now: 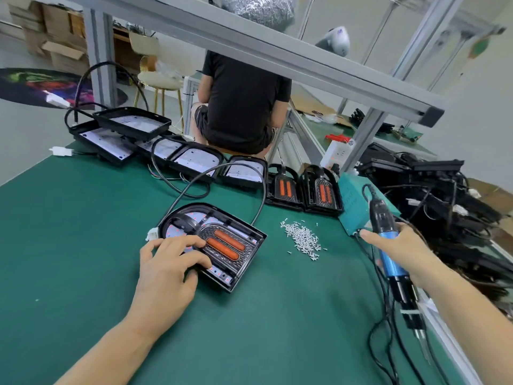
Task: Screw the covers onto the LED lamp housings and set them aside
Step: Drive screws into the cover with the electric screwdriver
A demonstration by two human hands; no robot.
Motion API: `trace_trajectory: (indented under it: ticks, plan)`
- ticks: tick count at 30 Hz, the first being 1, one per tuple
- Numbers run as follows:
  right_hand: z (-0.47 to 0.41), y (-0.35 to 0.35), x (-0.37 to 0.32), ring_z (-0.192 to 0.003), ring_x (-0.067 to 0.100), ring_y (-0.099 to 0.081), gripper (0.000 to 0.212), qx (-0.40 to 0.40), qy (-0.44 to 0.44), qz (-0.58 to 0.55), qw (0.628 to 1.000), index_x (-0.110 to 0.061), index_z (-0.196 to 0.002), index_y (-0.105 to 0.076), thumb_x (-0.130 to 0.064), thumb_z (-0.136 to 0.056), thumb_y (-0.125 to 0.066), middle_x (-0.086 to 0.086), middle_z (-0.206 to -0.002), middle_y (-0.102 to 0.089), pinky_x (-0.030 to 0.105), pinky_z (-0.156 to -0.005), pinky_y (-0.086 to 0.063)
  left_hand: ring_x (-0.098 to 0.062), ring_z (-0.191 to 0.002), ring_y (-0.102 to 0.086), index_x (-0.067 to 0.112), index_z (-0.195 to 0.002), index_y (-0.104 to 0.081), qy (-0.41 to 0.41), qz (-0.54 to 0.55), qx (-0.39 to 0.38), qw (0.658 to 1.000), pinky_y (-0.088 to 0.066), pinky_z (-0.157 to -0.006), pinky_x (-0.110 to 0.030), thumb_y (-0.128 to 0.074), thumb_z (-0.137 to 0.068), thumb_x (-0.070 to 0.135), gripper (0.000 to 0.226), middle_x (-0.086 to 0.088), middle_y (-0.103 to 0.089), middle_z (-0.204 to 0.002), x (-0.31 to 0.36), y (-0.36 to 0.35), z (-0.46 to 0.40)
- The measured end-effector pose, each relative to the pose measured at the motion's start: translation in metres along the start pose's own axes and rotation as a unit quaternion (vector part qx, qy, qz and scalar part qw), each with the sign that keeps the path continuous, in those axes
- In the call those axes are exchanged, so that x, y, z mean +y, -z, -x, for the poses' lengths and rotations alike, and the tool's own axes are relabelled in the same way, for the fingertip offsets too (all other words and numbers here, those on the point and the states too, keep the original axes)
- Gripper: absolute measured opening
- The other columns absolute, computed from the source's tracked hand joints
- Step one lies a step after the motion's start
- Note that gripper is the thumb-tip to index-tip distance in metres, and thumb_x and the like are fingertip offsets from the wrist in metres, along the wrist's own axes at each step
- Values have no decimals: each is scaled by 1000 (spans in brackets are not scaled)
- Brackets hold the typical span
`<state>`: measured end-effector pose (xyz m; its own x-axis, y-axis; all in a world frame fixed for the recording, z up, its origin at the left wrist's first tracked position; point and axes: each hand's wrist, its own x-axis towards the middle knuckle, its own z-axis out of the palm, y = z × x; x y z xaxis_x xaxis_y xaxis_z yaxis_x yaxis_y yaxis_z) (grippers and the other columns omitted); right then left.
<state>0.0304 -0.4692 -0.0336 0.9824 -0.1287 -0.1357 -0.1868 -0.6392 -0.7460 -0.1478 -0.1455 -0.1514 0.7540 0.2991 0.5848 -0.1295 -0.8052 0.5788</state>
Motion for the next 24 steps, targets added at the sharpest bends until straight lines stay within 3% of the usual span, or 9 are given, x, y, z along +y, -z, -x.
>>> trace_trajectory:
  ticks: [4, 7, 9, 12, 15, 16, 21, 24]
  plan:
    - [-13, -22, 19, -60, 28, -66, 66, -29, -43, 110, 993, 1, -112, -42, -45, -80, -77, 17, -95, -62, 35, -60, -53, 0, -98, -46, 27, -70, -69, 1, -2, -5, 1000, -9, -103, -13, -57, -64, 2, 28, 10, -63, -105, 0, -1, 0]
    - [-21, -36, 23, -90, 28, -55, 71, -32, -22, 212, 977, -4, -122, -40, -54, -82, -70, 13, -107, -50, 31, -72, -40, -4, -98, -49, 26, -71, -69, 8, 1, -12, 1000, -10, -102, -15, -62, -66, -4, 31, 9, -64, -106, -1, 0, 0]
    - [-25, -44, 22, -97, 27, -49, 82, -34, -24, 261, 964, 4, -133, -38, -57, -85, -65, 13, -112, -47, 29, -75, -35, -3, -98, -47, 26, -71, -69, 6, 1, -14, 1000, -11, -101, -15, -60, -66, -2, 29, 9, -63, -106, 0, 1, 0]
    - [-31, -55, 21, -97, 28, -50, 71, -46, -30, 300, 952, 3, -126, -46, -56, -88, -59, 14, -113, -51, 28, -75, -35, -4, -99, -47, 25, -71, -69, 13, 1, -22, 1000, -13, -100, -17, -68, -65, -11, 36, 10, -63, -106, 0, 1, 0]
    - [-36, -62, 21, -91, 27, -51, 50, -50, -19, 340, 939, -7, -88, -51, -57, -90, -55, 9, -101, -55, 27, -72, -37, -5, -98, -49, 24, -71, -70, 21, 6, -33, 999, -12, -101, -15, -71, -61, -20, 45, 11, -62, -106, 0, 1, 1]
    - [-36, -62, 20, -90, 27, -52, 49, -48, -15, 350, 935, -9, -85, -49, -57, -91, -54, 8, -96, -54, 27, -72, -37, -5, -98, -48, 24, -71, -70, 22, 7, -33, 999, -12, -101, -15, -71, -61, -20, 45, 11, -62, -106, 1, 1, 1]
    - [-37, -64, 14, -89, 27, -54, 49, -26, 2, 420, 907, -10, -93, -51, -59, -92, -49, 5, -94, -56, 28, -74, -42, -12, -101, -52, 24, -71, -70, 35, 4, -34, 999, -20, -98, -29, -70, -63, -20, 45, 12, -62, -107, 2, 1, 1]
    - [-32, -69, 8, -84, 24, -55, 50, -7, 10, 493, 870, -15, -83, -53, -62, -94, -42, -2, -76, -53, 27, -71, -44, -19, -99, -57, 23, -71, -70, 35, 1, -33, 999, -21, -97, -30, -70, -62, -20, 45, 11, -62, -107, 3, 2, 2]
